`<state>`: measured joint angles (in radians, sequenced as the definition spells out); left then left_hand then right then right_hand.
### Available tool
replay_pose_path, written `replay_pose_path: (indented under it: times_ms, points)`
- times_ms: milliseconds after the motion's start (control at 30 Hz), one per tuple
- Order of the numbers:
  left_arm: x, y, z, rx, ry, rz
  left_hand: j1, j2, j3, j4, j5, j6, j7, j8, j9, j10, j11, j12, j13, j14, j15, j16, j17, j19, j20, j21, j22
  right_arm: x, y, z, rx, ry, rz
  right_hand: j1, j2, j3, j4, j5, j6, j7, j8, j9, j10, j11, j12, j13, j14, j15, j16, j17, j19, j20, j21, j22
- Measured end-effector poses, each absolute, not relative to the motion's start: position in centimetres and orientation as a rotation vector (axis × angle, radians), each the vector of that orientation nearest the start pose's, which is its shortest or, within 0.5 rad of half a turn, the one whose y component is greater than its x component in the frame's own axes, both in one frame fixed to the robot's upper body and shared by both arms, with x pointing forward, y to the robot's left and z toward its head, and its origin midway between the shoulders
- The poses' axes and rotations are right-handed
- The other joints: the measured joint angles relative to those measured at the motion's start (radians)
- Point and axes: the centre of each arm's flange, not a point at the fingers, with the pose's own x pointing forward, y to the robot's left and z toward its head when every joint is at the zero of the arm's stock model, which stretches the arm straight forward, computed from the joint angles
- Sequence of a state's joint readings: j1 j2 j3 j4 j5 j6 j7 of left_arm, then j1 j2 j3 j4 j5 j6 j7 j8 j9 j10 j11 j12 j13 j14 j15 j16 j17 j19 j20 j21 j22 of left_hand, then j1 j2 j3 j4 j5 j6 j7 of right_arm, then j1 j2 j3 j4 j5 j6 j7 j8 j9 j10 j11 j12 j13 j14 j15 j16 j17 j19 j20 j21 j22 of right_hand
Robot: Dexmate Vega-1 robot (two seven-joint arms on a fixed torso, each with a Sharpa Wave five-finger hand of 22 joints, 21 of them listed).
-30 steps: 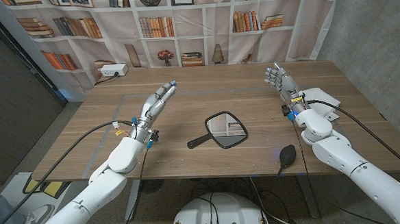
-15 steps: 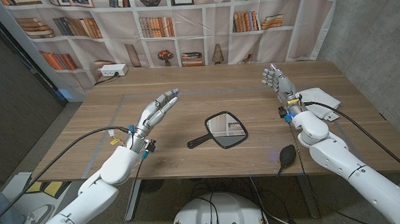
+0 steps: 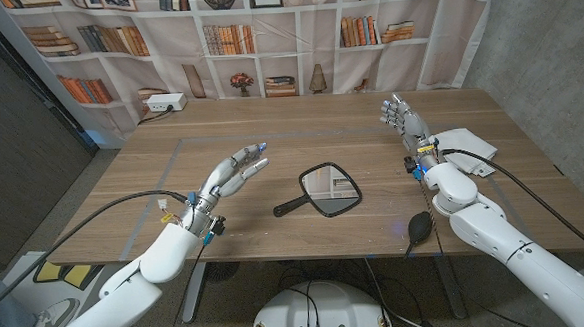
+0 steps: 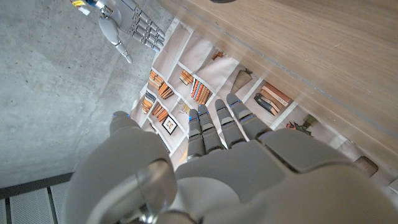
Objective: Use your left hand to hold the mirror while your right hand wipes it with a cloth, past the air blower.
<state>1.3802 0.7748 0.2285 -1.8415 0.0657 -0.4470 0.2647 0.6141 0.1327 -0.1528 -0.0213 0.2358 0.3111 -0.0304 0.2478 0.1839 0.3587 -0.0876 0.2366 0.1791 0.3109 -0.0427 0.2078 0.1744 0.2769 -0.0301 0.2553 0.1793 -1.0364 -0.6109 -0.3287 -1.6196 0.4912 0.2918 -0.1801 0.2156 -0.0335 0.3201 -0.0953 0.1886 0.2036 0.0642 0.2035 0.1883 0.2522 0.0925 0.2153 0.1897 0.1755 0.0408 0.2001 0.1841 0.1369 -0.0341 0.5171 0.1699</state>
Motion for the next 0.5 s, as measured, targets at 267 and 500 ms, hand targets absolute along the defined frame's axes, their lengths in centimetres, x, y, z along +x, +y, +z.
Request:
replay_pose_path:
  times_ms: [267,500]
  points:
    - [47.2,25.0,-9.3,0.859,-0.897,-0.158,0.051,0.022,0.03,-0.019,-0.007,0.011,-0.004,0.0,0.0,0.015,-0.004,-0.005,0.0,0.015,0.003,0.0,0.0,0.013,-0.013,0.0,0.0,58.6,-27.5,-2.9,-0.094,-0.693,0.135,0.0,0.0,0.0,0.0,0.0,0.0,0.0,0.0,0.0,0.002,0.002,0.0,0.0,0.0,0.0,0.0,0.0,0.0,0.0,-0.007,0.0]
    - [46.9,24.5,-8.8,0.978,-0.919,-0.152,0.084,0.031,0.047,-0.034,-0.015,0.011,-0.004,-0.004,0.0,0.015,-0.004,-0.009,0.0,0.015,0.003,-0.005,0.0,0.013,-0.013,0.0,0.0,58.3,-27.1,-3.3,-0.097,-0.689,0.14,0.004,0.004,-0.004,-0.004,0.0,0.005,-0.005,0.0,0.0,0.002,0.002,0.0,-0.004,0.0,0.0,0.0,0.0,0.0,0.0,-0.012,0.0]
